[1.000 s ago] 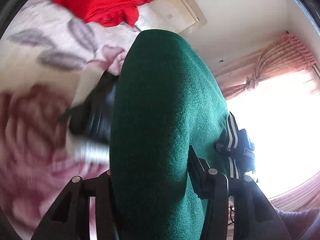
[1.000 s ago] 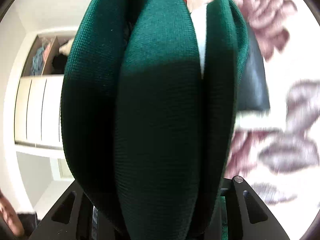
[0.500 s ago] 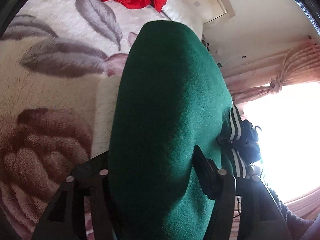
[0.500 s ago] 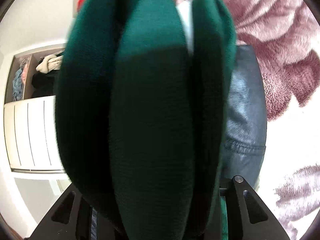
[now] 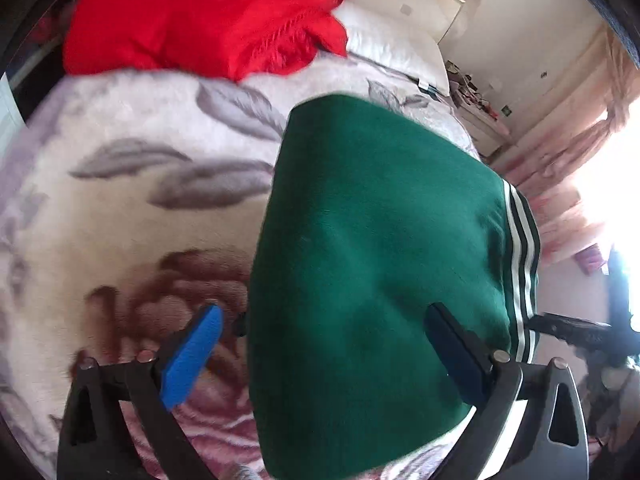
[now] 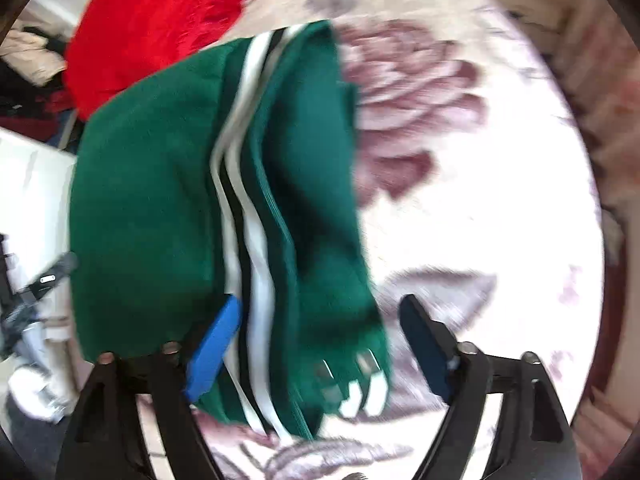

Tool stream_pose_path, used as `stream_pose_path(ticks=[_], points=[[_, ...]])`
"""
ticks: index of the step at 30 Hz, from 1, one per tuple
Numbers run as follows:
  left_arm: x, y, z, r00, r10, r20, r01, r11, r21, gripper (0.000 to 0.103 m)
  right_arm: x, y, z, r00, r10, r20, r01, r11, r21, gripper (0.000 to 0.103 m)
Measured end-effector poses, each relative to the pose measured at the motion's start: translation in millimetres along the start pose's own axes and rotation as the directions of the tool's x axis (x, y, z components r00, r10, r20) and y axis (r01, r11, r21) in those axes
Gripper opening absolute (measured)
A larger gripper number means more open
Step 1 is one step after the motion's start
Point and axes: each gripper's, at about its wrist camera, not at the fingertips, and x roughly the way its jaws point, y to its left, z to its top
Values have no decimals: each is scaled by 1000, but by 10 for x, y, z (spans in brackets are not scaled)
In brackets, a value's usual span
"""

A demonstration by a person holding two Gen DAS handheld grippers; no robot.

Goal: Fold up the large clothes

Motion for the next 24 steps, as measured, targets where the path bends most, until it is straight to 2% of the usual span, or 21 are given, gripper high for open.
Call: stream_pose_path(ticks=[1, 2, 4, 8, 12, 13, 15, 19, 24], points=[[-83, -83, -41, 998, 60, 24, -60, 998, 21, 103, -93, -19, -208, 999, -47, 16, 47, 999, 11, 98], [-236, -221, -110, 992, 118, 50, -120, 991, 51, 103, -160, 61, -320, 994, -102, 36, 101, 995, 16, 100], [-446, -359, -200, 980, 185, 74, -190, 980, 68, 103, -329, 246, -427, 972, -207, 106, 207, 978, 20, 102], [-804, -544, -349, 971, 221, 91, -228, 971, 74, 103, -881, 429, -756, 939, -286, 189, 284, 958, 39, 102], [-1207, -769, -446, 963, 236, 134, -248, 965, 85, 103, -1271, 730, -903, 913, -312, 261, 311, 949, 46, 103], [-1403, -851, -515, 959, 242, 150, -257, 962, 90, 103, -1356, 711, -836, 912, -309, 269, 309, 950, 44, 103], [-1645, -969, -616, 956, 240, 168, -259, 961, 99, 103, -1638, 804, -922, 916, -281, 285, 281, 959, 42, 103], [-2144, -1186, -820, 951, 236, 200, -262, 959, 110, 103, -2345, 974, -1324, 897, -280, 343, 287, 958, 32, 103], [-2804, -1372, -1109, 943, 232, 238, -262, 960, 100, 103, -3265, 1166, -1917, 858, -279, 431, 299, 954, 24, 103]])
